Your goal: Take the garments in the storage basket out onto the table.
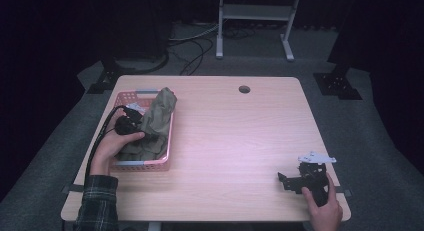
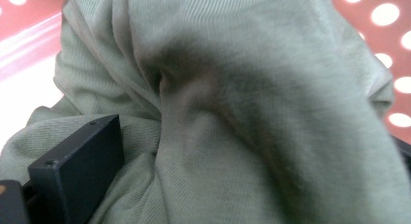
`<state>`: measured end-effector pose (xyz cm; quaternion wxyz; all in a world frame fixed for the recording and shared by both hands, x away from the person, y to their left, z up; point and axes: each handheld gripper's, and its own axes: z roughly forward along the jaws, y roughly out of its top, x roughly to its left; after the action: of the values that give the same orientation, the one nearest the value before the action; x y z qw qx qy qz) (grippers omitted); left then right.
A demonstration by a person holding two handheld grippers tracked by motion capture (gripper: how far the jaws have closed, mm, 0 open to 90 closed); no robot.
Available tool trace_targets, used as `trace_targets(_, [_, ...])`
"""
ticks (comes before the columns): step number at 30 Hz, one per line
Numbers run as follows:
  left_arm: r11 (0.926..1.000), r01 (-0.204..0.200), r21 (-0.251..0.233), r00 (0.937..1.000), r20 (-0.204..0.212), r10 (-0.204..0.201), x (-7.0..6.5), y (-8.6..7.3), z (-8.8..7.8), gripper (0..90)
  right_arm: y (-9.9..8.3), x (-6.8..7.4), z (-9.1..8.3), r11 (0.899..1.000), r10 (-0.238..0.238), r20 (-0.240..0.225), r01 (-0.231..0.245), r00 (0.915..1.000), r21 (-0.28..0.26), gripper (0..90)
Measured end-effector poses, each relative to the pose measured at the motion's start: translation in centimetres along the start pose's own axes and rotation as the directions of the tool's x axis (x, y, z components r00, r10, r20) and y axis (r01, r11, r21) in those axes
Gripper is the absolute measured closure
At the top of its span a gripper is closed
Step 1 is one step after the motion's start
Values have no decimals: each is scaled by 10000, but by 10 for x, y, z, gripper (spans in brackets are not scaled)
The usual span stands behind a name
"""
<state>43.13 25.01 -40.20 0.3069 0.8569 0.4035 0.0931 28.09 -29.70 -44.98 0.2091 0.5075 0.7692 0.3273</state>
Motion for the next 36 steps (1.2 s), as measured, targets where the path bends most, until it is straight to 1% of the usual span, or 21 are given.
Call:
trace_targets(12, [9998, 147, 139, 9998, 90, -148, 2, -2, 4, 0, 0, 0, 0, 10000, 1, -2, -1, 10000, 0, 0])
trace_targets(15, [9993, 257, 283, 9996, 102, -260, 2, -3, 7, 0, 0, 0, 0, 10000, -2, 1, 2, 10000, -2, 0])
trace_targets(20, [9990, 254, 380, 9996, 79, -258, 2, -3, 9, 0, 0, 0, 0, 10000, -1, -2, 1, 10000, 0, 0])
trace_targets(21, [9986, 326, 418, 9994, 104, -331, 2, -4, 10, 0, 0, 0, 0, 10000, -9, 1, 9, 10000, -4, 0])
trace_targets(22, [9982, 395, 441, 9992, 79, -399, 2, -4, 11, 0, 0, 0, 0, 10000, -9, -1, 9, 10000, -4, 0])
trace_targets(25, [9982, 408, 446, 9992, 35, -410, 2, -4, 11, 0, 0, 0, 0, 10000, -9, -1, 9, 10000, -2, 0])
trace_targets(26, [9981, 399, 460, 9992, -9, -399, 2, -4, 11, 0, 0, 0, 0, 10000, -9, -1, 9, 10000, -2, 0])
trace_targets(27, [9983, 300, 492, 9995, -83, -296, 1, -4, 11, 5, 0, 0, 0, 10000, 0, -1, 0, 10000, 1, 0])
trace_targets(31, [9983, 188, 554, 9998, -93, -183, 1, -4, 11, 87, 0, 0, 0, 10000, -8, -1, 8, 10000, -3, 0])
trace_targets(34, [9980, 240, 582, 9997, -25, -239, 2, -4, 10, 153, 0, 0, 0, 10000, -8, -2, 8, 10000, -3, 0])
trace_targets(36, [9982, 234, 554, 9997, 12, -235, 2, -4, 9, 217, 0, 0, 0, 10000, 0, -1, 0, 10000, 0, 0])
